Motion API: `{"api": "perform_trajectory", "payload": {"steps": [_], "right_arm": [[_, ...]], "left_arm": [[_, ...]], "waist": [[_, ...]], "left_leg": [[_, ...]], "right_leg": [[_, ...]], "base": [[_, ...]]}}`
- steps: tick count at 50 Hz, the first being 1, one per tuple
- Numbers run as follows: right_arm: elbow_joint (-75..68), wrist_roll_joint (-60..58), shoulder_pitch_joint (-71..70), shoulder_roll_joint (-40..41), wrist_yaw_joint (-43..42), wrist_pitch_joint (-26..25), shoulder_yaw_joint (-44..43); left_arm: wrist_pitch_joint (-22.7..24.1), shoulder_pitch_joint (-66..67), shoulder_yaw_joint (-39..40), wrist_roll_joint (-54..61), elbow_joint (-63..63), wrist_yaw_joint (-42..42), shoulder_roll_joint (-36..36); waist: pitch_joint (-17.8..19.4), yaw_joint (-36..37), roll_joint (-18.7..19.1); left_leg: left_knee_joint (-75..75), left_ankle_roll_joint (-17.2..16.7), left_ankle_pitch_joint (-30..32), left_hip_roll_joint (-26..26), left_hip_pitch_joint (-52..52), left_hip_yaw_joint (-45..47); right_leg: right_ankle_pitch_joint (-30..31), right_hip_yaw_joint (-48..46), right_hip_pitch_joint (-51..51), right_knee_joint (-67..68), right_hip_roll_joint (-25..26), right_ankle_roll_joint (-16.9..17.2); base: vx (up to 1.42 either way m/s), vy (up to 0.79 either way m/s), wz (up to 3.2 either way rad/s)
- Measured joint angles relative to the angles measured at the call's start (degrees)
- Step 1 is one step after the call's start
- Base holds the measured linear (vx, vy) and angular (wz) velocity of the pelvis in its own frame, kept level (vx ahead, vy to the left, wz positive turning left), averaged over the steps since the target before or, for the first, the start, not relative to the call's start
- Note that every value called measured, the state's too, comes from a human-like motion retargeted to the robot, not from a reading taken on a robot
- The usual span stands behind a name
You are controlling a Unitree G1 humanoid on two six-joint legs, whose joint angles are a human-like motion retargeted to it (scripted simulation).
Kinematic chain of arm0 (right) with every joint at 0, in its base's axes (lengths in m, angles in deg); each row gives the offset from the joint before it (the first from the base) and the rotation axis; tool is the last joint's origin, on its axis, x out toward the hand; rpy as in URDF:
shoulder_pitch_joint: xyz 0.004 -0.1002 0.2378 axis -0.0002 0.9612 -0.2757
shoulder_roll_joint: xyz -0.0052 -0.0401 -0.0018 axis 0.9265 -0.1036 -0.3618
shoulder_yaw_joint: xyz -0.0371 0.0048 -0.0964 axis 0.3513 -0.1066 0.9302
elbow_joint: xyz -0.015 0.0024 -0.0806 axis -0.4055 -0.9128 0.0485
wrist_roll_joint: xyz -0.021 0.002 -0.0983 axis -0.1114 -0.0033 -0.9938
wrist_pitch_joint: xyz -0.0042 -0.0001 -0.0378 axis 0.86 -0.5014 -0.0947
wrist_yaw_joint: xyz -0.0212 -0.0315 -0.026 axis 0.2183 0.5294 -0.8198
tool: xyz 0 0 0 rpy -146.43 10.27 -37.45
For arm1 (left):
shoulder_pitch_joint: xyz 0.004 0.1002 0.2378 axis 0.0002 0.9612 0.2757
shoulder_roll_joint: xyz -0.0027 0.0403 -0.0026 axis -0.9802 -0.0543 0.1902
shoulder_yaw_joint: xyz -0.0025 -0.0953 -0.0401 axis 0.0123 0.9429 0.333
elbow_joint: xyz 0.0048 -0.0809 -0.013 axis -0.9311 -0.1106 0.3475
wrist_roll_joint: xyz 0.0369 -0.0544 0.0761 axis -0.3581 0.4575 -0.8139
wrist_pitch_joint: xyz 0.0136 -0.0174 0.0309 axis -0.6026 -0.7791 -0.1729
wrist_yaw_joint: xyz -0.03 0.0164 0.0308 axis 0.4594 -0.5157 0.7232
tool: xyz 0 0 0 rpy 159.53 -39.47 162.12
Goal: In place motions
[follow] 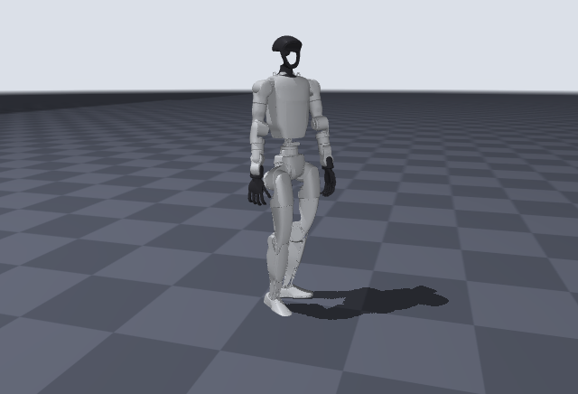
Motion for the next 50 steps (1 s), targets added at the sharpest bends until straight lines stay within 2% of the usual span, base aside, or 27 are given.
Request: {"api": "perform_trajectory", "payload": {"steps": [2,3,5,6,10,15,20,24,28,30,32,33,35,38,41,45,47,50], "right_arm": [[1.8,-2.4,-0.3,0.2,1.6,1.0,2.0],[2.4,-3.7,-0.4,0.3,2.2,1.5,2.6],[3.2,-6.3,-1.1,0.5,2.9,2.5,3.0],[3.4,-7.0,-0.9,0.4,2.7,2.9,2.9],[3.8,-9.8,-0.7,0.0,0.6,4.4,2.6],[-5.7,-5.6,0.0,-1.3,-6.4,-0.1,1.1],[-17.8,-0.3,2.2,-2.6,-8.9,-6.0,-0.9],[-20.2,5.6,2.4,-3.3,-12.5,-7.2,-1.9],[-20.2,12.2,-0.2,-3.3,-12.7,-9.3,1.9],[-20.2,16.8,-3.7,-1.8,-12.7,-11.3,5.2],[-20.2,18.6,-8.6,0.6,-12.2,-11.1,6.6],[-20.2,18.2,-12.3,2.3,-11.2,-10.2,6.5],[-20.2,16.6,-18.9,4.7,-7.8,-8.7,5.9],[-17.6,13.9,-29.9,8.8,-0.4,-8.3,2.3],[-10.8,14.6,-38.3,11.1,2.3,-6.7,-0.6],[-0.9,16.6,-49.4,11.5,6.3,-3.1,-0.2],[3.2,17.9,-53.9,10.5,8.1,-0.2,0.7],[5.5,18.5,-58.9,8.9,5.4,3.5,2.5]], "left_arm": [[-0.3,2.3,-0.1,0.0,-1.5,0.9,-0.2],[-0.8,3.4,-0.4,-0.3,-1.5,1.4,-0.3],[-2.4,5.3,-0.5,-1.3,-1.6,2.0,-0.3],[-2.4,5.8,-0.8,-1.3,-1.6,1.7,0.0],[-0.7,4.8,-2.0,1.1,-1.6,2.3,-0.4],[-1.5,0.9,0.0,-0.3,0.5,2.0,0.1],[-0.2,1.6,-1.3,-0.5,5.1,2.7,-0.2],[-0.1,2.4,-0.8,-2.7,6.9,2.2,-2.4],[-0.6,7.7,0.6,-2.5,4.8,0.5,-5.2],[-1.5,11.5,1.8,-1.6,2.1,-2.2,-6.1],[-3.5,15.1,3.4,-1.2,-0.5,-3.7,-6.6],[-5.0,17.5,4.2,-1.4,-1.3,-3.4,-7.2],[-6.9,22.3,3.8,-2.4,-1.6,-0.3,-7.9],[-10.2,31.3,3.7,-10.3,-1.6,9.0,-8.4],[-10.6,37.8,4.3,-17.8,-1.6,15.8,-7.8],[-11.4,44.4,8.1,-22.2,-1.6,19.0,-6.3],[-12.0,46.3,10.6,-21.7,-1.6,19.6,-6.1],[-14.7,47.5,11.8,-20.2,-1.6,21.8,-7.0]], "waist": [[-1.1,1.5,-1.5],[-2.0,2.7,-1.8],[-4.1,6.8,-1.0],[-4.6,7.0,-0.8],[-2.6,4.1,-0.7],[-1.0,0.2,0.7],[-2.8,4.1,0.3],[-1.1,3.5,0.8],[0.0,2.0,0.7],[1.7,3.7,-0.5],[4.5,6.3,-2.8],[6.5,7.8,-3.7],[8.6,10.2,-3.4],[10.7,15.0,-1.7],[14.0,23.8,-0.7],[21.5,34.8,-4.7],[24.4,37.5,-6.4],[25.5,39.3,-8.4]], "left_leg": [[-0.5,-0.7,-0.1,-1.2,1.0,0.5],[-0.7,-1.0,-0.1,-1.5,0.8,1.2],[-1.1,-1.8,0.2,-0.1,-0.8,3.4],[-1.1,-2.0,0.4,0.1,-1.4,2.9],[-1.2,-2.0,1.6,0.4,-1.7,0.1],[-1.1,-2.7,2.8,1.7,-2.4,-3.4],[-2.0,-3.7,4.1,2.2,-2.8,-1.7],[-1.1,-4.5,4.5,3.5,-3.2,-2.6],[4.5,-5.8,3.3,6.0,-4.1,-3.1],[10.8,-5.0,5.4,7.2,-4.4,-1.8],[22.9,-2.7,11.5,10.0,-6.7,-1.2],[34.4,-0.5,14.5,13.9,-10.6,-2.3],[51.9,5.1,18.5,17.8,-20.1,-9.3],[78.1,7.3,12.7,27.2,-37.2,-16.0],[93.3,9.7,6.7,33.9,-49.8,-15.8],[97.9,10.8,1.8,33.6,-59.0,-7.4],[97.0,11.3,-0.7,32.5,-61.5,-4.7],[97.3,13.2,-1.9,31.6,-62.9,-4.4]], "right_leg": [[2.7,-0.1,1.9,-6.5,0.1,-0.5],[3.8,0.7,2.2,-8.0,-0.3,0.7],[5.0,3.2,0.3,-9.0,-0.5,2.8],[4.8,2.5,-0.7,-8.6,-0.4,2.0],[2.8,-0.8,-0.9,-6.3,-0.4,0.4],[2.2,-4.5,1.0,-7.4,0.1,0.2],[2.2,-3.0,-0.3,-7.6,1.0,-1.0],[2.0,-4.0,-0.1,-7.7,1.7,-1.8],[2.1,-4.1,0.6,-7.6,2.0,-2.6],[2.3,-2.3,1.5,-7.1,1.7,-3.2],[2.5,0.4,3.0,-6.3,-0.1,-3.5],[2.5,1.6,3.9,-5.9,-0.7,-3.5],[2.9,2.9,4.7,-5.8,0.1,-4.1],[3.8,4.3,5.3,-5.9,3.5,-6.4],[4.5,9.1,6.5,-5.8,6.5,-9.5],[4.0,16.1,6.1,-0.8,2.1,-11.6],[3.3,16.9,4.9,2.3,0.3,-12.4],[1.4,16.6,4.0,5.4,-2.0,-12.9]], "base": [[0.1,-0.19,-0.28],[0.03,-0.19,-0.56],[-0.07,-0.22,-0.64],[-0.07,-0.25,-0.05],[-0.1,-0.24,0.62],[-0.16,-0.1,0.61],[-0.03,-0.2,-0.23],[-0.19,-0.16,0.15],[-0.14,-0.11,-0.02],[-0.12,-0.08,-0.78],[-0.18,-0.1,-1.11],[-0.19,-0.13,-1.01],[-0.16,-0.12,-0.77],[-0.07,-0.12,-0.75],[-0.05,-0.09,-1.65],[-0.04,-0.05,-1.71],[0.0,-0.03,-0.57],[0.07,-0.04,0.09]]}}
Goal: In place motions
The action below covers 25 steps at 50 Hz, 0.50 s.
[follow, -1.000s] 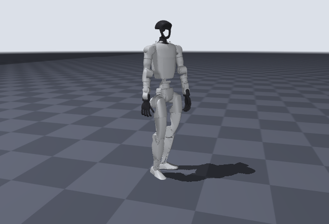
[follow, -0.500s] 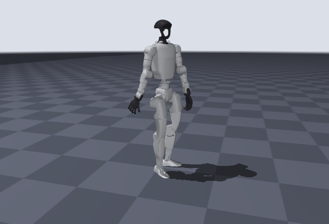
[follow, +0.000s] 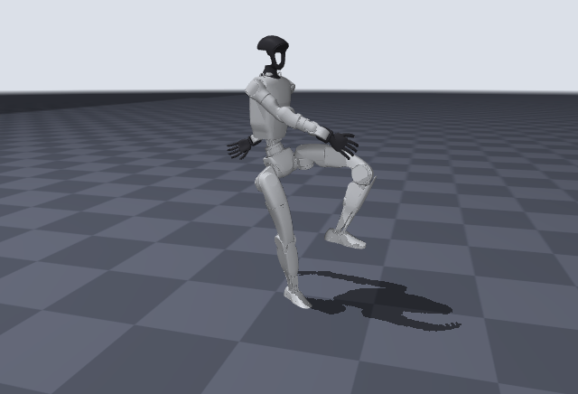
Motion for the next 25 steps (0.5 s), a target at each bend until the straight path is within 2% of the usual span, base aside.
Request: {"api": "perform_trajectory", "payload": {"steps": [2,5,9,12,17,18,20,22,25], "right_arm": [[-0.6,0.5,-1.5,-0.5,-3.0,0.2,0.6],[-1.2,0.6,-1.5,-0.2,-4.0,0.1,0.4],[-2.3,-3.7,2.9,1.5,-2.7,-0.9,-0.9],[-3.6,-4.8,6.3,3.1,-2.3,-1.6,-1.7],[-5.2,-1.4,11.8,5.0,-1.7,-2.8,-2.5],[-5.4,-0.7,12.8,5.1,-1.7,-3.0,-2.3],[-5.6,0.0,14.3,4.5,-1.9,-3.0,-1.7],[-6.1,-1.1,15.6,4.1,-1.7,-3.0,-1.4],[-6.9,-3.4,17.5,4.4,-1.8,-2.9,-0.7]], "left_arm": [[-1.0,-1.4,0.3,0.2,0.0,-0.4,-0.7],[0.8,-5.1,0.4,1.9,0.0,-3.4,-1.7],[6.2,-10.6,1.5,6.3,0.0,-9.4,-2.5],[7.6,-13.5,3.1,10.9,0.0,-11.0,-2.5],[8.2,-16.6,5.8,15.7,1.5,-12.3,-2.8],[8.4,-17.3,5.9,15.9,2.3,-12.5,-3.1],[8.4,-18.6,5.5,15.5,3.5,-13.4,-3.4],[8.6,-19.8,5.0,15.0,4.2,-14.4,-3.2],[8.8,-22.1,4.9,14.0,4.5,-15.7,-2.6]], "waist": [[-1.7,-0.1,0.4],[-6.7,-2.0,2.4],[-17.1,-9.6,4.7],[-22.0,-15.7,4.9],[-27.8,-22.1,4.4],[-29.0,-22.8,5.4],[-30.7,-24.3,7.2],[-32.0,-26.8,8.2],[-35.6,-33.8,9.2]], "left_leg": [[1.6,0.1,0.7,1.1,0.1,-3.0],[2.1,-1.0,3.0,2.2,1.7,-8.6],[-7.8,-7.0,5.9,0.0,12.3,-10.0],[-22.6,-9.2,8.5,-5.6,25.0,-6.5],[-61.4,-13.4,14.3,-20.1,47.2,-3.4],[-72.5,-16.7,14.5,-23.0,51.7,-4.2],[-87.8,-19.6,8.7,-25.8,59.6,-0.7],[-94.6,-19.7,7.9,-26.3,61.1,-0.4],[-99.4,-18.9,9.3,-27.9,58.1,-5.2]], "right_leg": [[-0.3,-1.0,0.1,-0.7,1.1,-0.4],[0.2,-3.6,0.6,-4.2,4.6,-0.7],[0.4,-10.2,-0.7,-9.0,7.9,0.5],[-0.5,-14.4,-1.1,-10.0,7.1,2.1],[-2.8,-17.3,-0.2,-9.9,4.6,4.9],[-3.0,-17.5,-0.4,-10.0,5.8,5.0],[-3.6,-18.7,-0.5,-10.0,7.5,5.5],[-3.9,-20.2,-0.2,-10.5,7.7,6.4],[-4.0,-24.6,-1.8,-11.9,6.5,8.0]], "base": [[0.07,-0.04,0.47],[0.07,0.02,0.93],[0.1,0.16,1.6],[0.18,0.16,1.43],[0.27,0.16,0.67],[0.23,0.15,0.25],[0.17,0.14,0.42],[0.15,0.2,0.88],[0.09,0.16,1.26]]}}
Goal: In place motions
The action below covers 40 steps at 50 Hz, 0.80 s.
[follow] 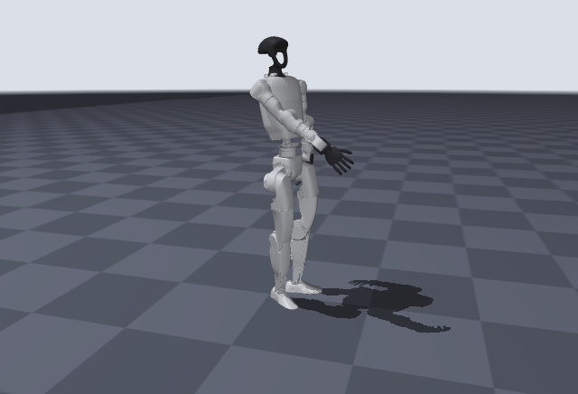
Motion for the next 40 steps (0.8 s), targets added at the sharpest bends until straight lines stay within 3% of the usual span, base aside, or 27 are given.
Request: {"api": "perform_trajectory", "payload": {"steps": [3,10,17,28,32,35,37,40], "right_arm": [[-0.6,1.5,1.1,-0.9,-0.5,0.7,0.9],[-1.0,0.9,2.4,-3.1,-3.3,2.4,-0.2],[-0.6,-4.8,6.6,-4.7,-2.0,4.7,2.0],[0.0,-5.8,29.4,-8.7,-1.3,0.4,-3.0],[-4.1,-9.6,38.3,-10.3,-2.5,-1.6,-6.1],[-8.9,-15.4,44.8,-12.8,-5.0,-2.0,-9.8],[-10.8,-17.1,47.6,-14.9,-7.9,-2.9,-10.6],[-14.5,-17.5,50.7,-19.3,-13.3,-4.5,-11.7]], "left_arm": [[0.2,-2.3,-1.6,-1.6,0.9,0.5,-0.7],[-0.6,-6.9,-5.8,-7.0,3.1,1.6,-4.1],[-0.6,-6.0,-7.0,-11.0,1.0,1.3,-6.6],[-2.3,-11.6,-8.6,-6.2,-4.5,-0.9,-2.1],[-1.6,-15.6,-13.2,-3.9,-2.2,-0.8,1.1],[-0.5,-20.8,-16.0,-2.5,2.6,-2.8,4.0],[1.4,-24.4,-16.7,-0.4,5.8,-4.1,5.1],[3.3,-34.6,-15.1,5.2,11.3,-6.4,5.0]], "waist": [[0.2,-1.2,-0.1],[4.7,7.3,-2.3],[4.6,5.4,-3.0],[4.2,5.3,-4.8],[5.6,2.5,-4.3],[8.2,-0.1,-2.1],[10.9,-0.8,-0.9],[17.0,-6.4,0.8]], "left_leg": [[0.2,1.0,-0.7,-0.9,-1.6,-1.1],[-0.1,2.5,-1.9,-2.0,0.3,4.4],[0.0,3.5,-2.9,-2.8,0.8,4.3],[0.3,5.4,-4.9,-4.1,2.1,3.4],[1.1,5.9,-5.8,-3.5,3.0,1.9],[2.9,6.0,-6.9,-0.7,2.8,0.6],[3.9,6.4,-7.2,0.5,3.0,1.9],[5.2,7.5,-7.5,1.6,3.1,2.4]], "right_leg": [[1.2,-0.9,-0.9,-1.0,-0.8,1.0],[4.3,4.6,-1.9,-1.5,-1.5,1.7],[4.6,4.7,-1.6,-1.2,-2.4,2.9],[2.6,4.2,-2.2,4.4,-4.2,4.8],[5.3,3.1,-4.7,13.1,-5.4,4.7],[17.0,4.7,-13.5,32.0,-8.0,5.3],[20.4,6.2,-19.4,43.3,-9.0,1.5],[14.6,3.2,-31.5,66.2,-15.4,-4.0]], "base": [[0.03,0.06,0.31],[-0.04,0.06,-0.64],[0.12,0.1,-0.02],[0.16,0.11,0.05],[0.09,0.12,0.26],[-0.04,0.11,-0.04],[-0.17,0.18,-0.51],[-0.38,0.27,0.16]]}}
